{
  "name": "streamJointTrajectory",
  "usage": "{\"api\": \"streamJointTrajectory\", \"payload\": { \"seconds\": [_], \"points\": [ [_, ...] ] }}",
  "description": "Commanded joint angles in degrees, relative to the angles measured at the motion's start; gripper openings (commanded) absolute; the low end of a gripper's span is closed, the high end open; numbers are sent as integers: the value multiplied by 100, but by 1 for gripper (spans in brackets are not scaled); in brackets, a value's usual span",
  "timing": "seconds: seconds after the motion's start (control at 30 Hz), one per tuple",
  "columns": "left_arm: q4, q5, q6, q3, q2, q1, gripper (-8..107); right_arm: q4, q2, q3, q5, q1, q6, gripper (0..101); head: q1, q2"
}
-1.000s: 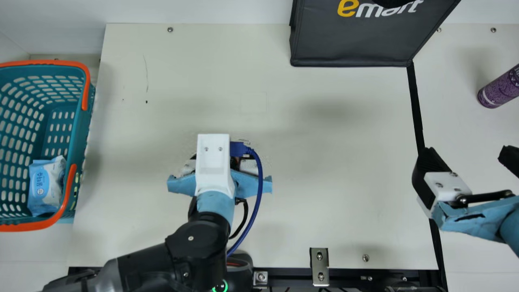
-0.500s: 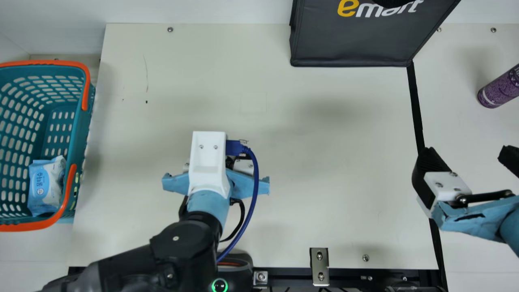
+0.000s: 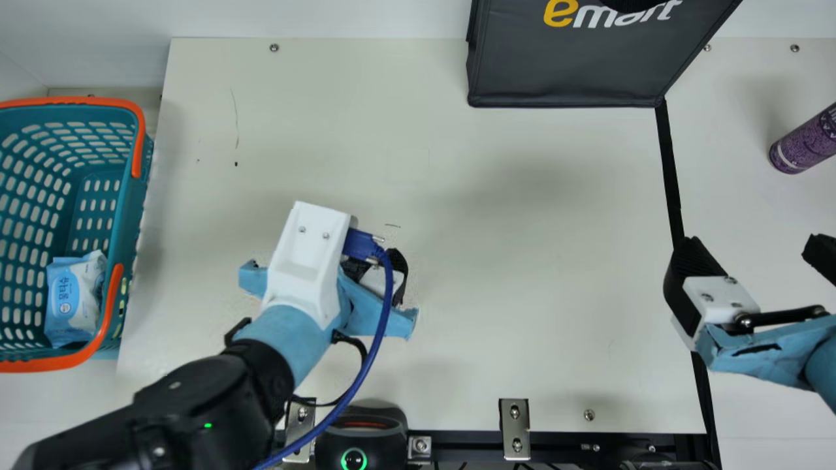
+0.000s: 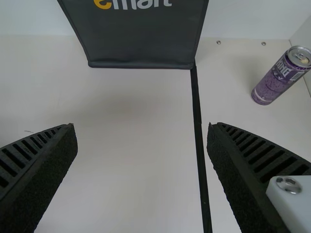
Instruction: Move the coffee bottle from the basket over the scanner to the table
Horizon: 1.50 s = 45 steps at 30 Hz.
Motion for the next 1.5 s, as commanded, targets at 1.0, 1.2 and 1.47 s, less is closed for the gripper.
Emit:
{"api": "streamJointTrajectory", "payload": {
  "seconds": [1.0,1.2,1.47],
  "points": [
    [-6020,-223,9867,241,-1065,2166,-8,0,0,0,2,0,0,95,-175,9],
    [-7076,601,11560,16,-878,3096,-8,0,0,0,2,0,0,95,-175,9],
    [-7932,1708,13233,-192,-579,4181,-8,0,0,0,2,0,0,95,-175,9]
  ]
}}
